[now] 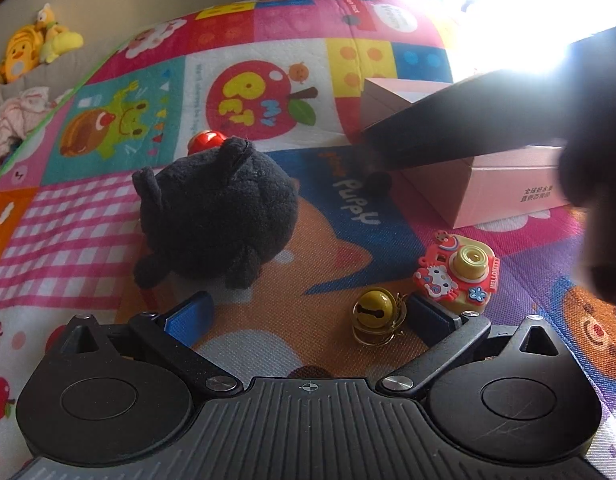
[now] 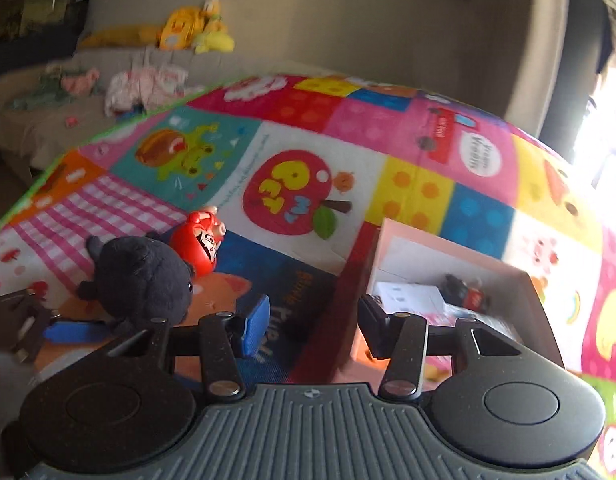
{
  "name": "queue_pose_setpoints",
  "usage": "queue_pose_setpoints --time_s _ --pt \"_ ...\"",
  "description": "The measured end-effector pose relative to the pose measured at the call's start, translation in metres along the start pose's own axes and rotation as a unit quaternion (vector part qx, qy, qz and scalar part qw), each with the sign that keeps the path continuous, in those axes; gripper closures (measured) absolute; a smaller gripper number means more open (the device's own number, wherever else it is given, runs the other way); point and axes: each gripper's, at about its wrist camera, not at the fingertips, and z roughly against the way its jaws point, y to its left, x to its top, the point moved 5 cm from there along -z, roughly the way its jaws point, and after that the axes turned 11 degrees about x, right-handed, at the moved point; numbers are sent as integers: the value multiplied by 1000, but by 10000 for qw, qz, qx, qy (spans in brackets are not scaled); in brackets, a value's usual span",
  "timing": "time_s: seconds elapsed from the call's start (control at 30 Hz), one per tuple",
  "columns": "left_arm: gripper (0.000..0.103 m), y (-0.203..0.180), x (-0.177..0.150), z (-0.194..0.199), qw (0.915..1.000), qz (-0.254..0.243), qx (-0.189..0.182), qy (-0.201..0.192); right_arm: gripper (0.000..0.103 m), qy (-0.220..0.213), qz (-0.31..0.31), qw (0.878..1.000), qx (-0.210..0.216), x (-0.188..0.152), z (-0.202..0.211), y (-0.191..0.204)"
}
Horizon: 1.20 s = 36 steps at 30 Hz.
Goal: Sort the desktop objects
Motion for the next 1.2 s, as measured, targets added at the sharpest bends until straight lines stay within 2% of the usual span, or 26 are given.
queue_pose_setpoints --time_s 0.07,0.2,0.27,0.43,0.47,0.57,0.67,0.7,0.8,0.93,1.0,1.13,1.2 --pt "0 0 0 0 10000 0 2 0 57 383 91 9989 -240 6 -28 5" --pt "0 -1 -1 -1 10000 1 3 2 67 948 90 9946 -407 5 -69 5" --pt "0 -1 -1 0 10000 7 2 2 73 1022 230 9931 -519 3 -78 6" --pt "0 -2 -2 1 10000 -6 12 1 72 1188 435 9900 -629 0 -82 9" --pt "0 -2 -2 1 10000 3 4 2 73 1185 452 9902 -581 -1 -80 9" --pt "0 -2 -4 2 10000 8 3 -1 84 1092 628 9911 -433 -9 -64 12" --pt "0 -2 -4 2 10000 12 -1 -2 88 1005 669 9926 -139 -24 -38 14" --pt "0 -2 -4 2 10000 18 -6 0 93 952 650 9933 -45 -30 -27 14" --pt "0 -2 -5 3 10000 13 1 -2 95 915 464 9946 151 -49 5 8" --pt "0 -2 -5 3 10000 1 6 -6 95 852 325 9952 -355 -79 33 -15" --pt "0 -1 -3 1 10000 33 -22 5 96 822 43 9948 -593 -92 42 -34" --pt "0 0 2 -2 9997 81 -12 213 94 592 -937 9938 -91 -107 58 -62" --pt "0 -2 4 -1 9992 25 64 400 92 486 -1200 9915 116 -109 60 -67"
